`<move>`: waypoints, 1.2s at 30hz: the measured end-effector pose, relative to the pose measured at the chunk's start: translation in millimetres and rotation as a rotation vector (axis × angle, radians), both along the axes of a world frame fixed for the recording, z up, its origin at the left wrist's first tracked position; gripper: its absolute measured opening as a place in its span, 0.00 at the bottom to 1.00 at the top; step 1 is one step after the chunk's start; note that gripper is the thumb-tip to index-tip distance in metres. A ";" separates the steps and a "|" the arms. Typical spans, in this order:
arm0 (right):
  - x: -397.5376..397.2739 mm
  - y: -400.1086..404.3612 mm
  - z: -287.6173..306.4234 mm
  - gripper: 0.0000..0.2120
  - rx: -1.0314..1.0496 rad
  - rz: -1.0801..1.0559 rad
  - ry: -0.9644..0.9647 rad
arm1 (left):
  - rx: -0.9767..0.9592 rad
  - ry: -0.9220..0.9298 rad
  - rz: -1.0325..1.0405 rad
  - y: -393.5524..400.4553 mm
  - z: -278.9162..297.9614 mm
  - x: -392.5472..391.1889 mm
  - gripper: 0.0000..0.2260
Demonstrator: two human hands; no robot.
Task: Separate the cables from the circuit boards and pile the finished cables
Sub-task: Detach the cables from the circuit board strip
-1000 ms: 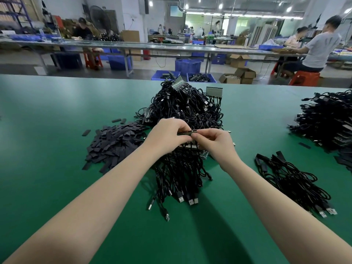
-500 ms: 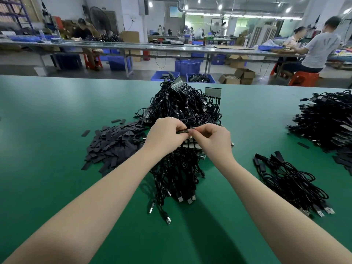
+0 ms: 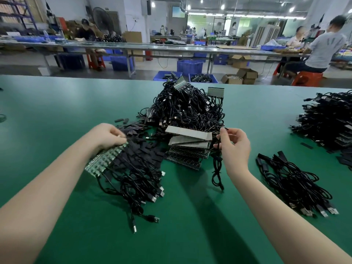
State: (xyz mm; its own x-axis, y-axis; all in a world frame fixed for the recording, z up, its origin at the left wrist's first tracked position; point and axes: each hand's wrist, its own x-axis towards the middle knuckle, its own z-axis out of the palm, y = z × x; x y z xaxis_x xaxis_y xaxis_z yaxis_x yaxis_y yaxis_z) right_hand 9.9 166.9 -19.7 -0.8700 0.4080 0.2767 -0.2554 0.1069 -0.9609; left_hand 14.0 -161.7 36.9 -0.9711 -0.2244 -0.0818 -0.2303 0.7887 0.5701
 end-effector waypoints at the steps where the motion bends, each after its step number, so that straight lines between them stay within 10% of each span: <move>1: 0.3 -0.4 -0.8 0.05 0.009 0.011 -0.011 | 0.006 -0.049 0.044 -12.4 -4.9 1.4 0.03; 6: 3.0 -3.4 -2.7 0.05 0.036 0.046 -0.044 | -0.009 -0.288 0.237 -68.5 -36.4 6.2 0.10; 9: 4.8 -8.6 0.2 0.04 0.013 0.078 -0.039 | -0.420 -0.341 0.274 -68.4 -46.9 4.3 0.15; 12: 4.7 -19.4 6.1 0.03 -0.096 0.162 -0.037 | -0.706 -0.011 0.236 -36.7 -59.9 2.2 0.14; 18: 0.6 -38.3 8.6 0.04 -0.495 0.236 -0.087 | -0.557 0.305 -0.074 48.5 -79.7 -22.4 0.12; 24: 12.9 -29.6 -59.6 0.04 0.014 0.185 -0.311 | -0.814 0.001 -0.278 69.3 -104.2 -42.8 0.29; 36: 20.7 -21.6 -92.2 0.07 0.434 0.264 -0.226 | -0.692 0.083 -0.185 60.7 -99.4 -54.1 0.06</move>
State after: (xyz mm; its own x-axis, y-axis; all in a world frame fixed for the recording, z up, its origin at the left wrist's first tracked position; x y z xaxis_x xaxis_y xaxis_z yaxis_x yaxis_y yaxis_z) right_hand 30.6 145.3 -111.9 -0.9844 0.0584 0.1657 -0.1200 0.4657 -0.8768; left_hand -40.1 -101.0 -62.5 -0.9950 -0.0293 0.0950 -0.0355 0.9973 -0.0647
